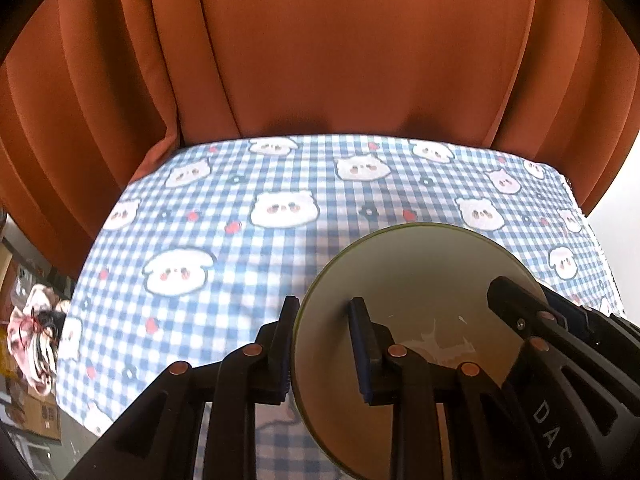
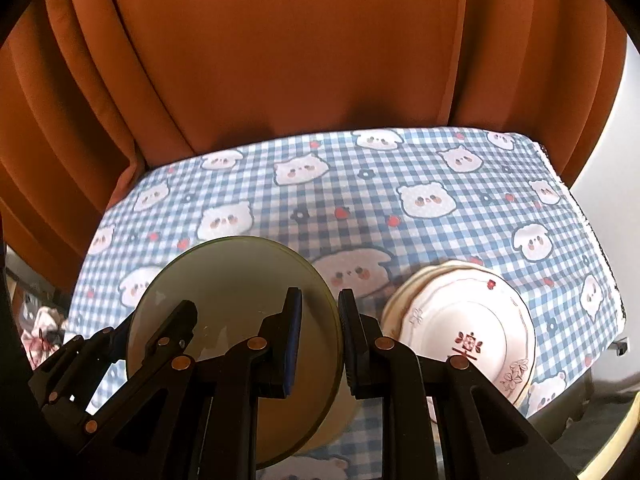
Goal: Organize plates and bowls
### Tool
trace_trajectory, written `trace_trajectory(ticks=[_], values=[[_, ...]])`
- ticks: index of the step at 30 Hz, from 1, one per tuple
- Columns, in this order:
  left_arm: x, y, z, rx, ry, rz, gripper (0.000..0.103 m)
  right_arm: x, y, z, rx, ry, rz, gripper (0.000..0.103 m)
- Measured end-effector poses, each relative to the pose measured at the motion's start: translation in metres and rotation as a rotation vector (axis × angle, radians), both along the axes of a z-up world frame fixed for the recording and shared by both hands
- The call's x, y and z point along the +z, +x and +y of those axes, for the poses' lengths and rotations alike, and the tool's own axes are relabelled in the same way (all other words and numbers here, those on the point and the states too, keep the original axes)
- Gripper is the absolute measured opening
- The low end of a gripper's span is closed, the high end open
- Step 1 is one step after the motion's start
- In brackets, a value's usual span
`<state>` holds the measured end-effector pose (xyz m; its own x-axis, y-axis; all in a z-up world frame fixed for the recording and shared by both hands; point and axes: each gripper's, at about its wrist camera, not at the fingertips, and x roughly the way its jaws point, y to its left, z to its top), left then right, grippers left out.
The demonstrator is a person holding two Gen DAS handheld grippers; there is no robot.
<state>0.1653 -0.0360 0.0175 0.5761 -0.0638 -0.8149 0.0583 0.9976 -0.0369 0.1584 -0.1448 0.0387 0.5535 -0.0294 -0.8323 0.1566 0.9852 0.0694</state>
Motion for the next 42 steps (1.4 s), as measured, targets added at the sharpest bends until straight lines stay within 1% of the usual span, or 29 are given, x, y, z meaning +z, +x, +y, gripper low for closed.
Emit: trace_trajectory(ticks=[5, 12, 30, 36, 39, 42], values=[[-0.013, -0.008, -0.010, 0.028, 0.000, 0.027, 0.024, -0.014, -0.007, -0.009, 0.037, -0.005, 0.028, 0.022], [-0.030, -0.016, -0.014, 0.078, -0.002, 0.063, 0.024, -0.029, -0.009, -0.014, 0.092, -0.006, 0.058, 0.022], [-0.060, -0.001, -0.010, 0.166, 0.007, 0.144, 0.024, -0.060, 0.018, -0.010, 0.211, -0.007, 0.140, 0.022], [-0.063, -0.002, -0.009, 0.180, 0.000, 0.150, 0.024, -0.062, 0.018, -0.008, 0.243, -0.030, 0.122, 0.022], [-0.064, -0.005, -0.012, 0.175, 0.022, 0.127, 0.024, -0.062, 0.015, -0.007, 0.266, -0.043, 0.098, 0.022], [-0.064, -0.006, -0.013, 0.175, 0.023, 0.123, 0.024, -0.063, 0.012, -0.009, 0.270, -0.044, 0.087, 0.022]])
